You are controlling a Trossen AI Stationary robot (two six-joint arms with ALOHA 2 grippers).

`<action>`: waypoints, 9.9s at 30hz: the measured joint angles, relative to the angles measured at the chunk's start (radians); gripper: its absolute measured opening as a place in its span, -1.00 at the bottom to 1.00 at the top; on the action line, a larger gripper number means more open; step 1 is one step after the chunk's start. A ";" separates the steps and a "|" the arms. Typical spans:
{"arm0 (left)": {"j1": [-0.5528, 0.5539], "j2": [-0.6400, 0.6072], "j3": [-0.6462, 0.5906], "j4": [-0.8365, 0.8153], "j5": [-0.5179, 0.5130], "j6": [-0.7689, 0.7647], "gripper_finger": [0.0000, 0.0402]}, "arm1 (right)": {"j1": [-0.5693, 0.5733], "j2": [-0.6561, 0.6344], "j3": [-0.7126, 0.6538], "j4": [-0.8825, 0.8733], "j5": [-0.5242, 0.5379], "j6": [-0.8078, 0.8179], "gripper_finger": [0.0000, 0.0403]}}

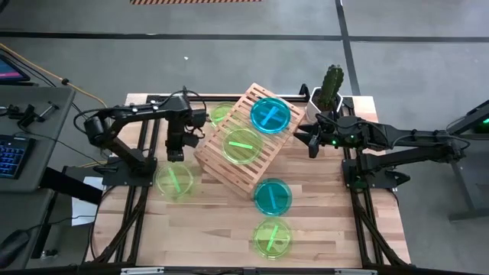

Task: Place and stack plates onto a shelf
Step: Stack the middle green plate on top of the green plate on the shelf, then stack the top green plate on top of the green plate on the shelf, then stack the green plate on top of the green plate on the shelf

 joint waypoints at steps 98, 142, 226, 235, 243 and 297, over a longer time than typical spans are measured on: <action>0.457 -0.292 -0.154 1.246 -0.155 -0.889 -0.24 | 0.000 0.031 0.000 0.084 0.084 0.130 -0.12; 0.418 0.260 -0.192 1.482 -0.058 -0.991 -0.71 | -0.019 0.196 0.000 0.107 0.072 0.199 -0.12; -0.331 -0.212 0.174 0.871 -0.537 -1.156 -0.49 | -0.019 -0.032 0.000 -0.032 0.092 -0.042 -0.12; -0.271 -0.262 0.174 0.889 -0.458 -1.073 -0.23 | -0.019 -0.033 0.000 0.081 0.001 -0.038 -0.12; -0.249 -0.416 0.163 1.055 -0.462 -0.887 -0.22 | -0.019 -0.032 0.000 0.122 -0.227 0.098 -0.12; -0.314 -0.589 -0.262 1.852 -0.400 -0.791 -0.22 | 0.672 0.682 -0.169 0.418 -0.334 1.272 -0.12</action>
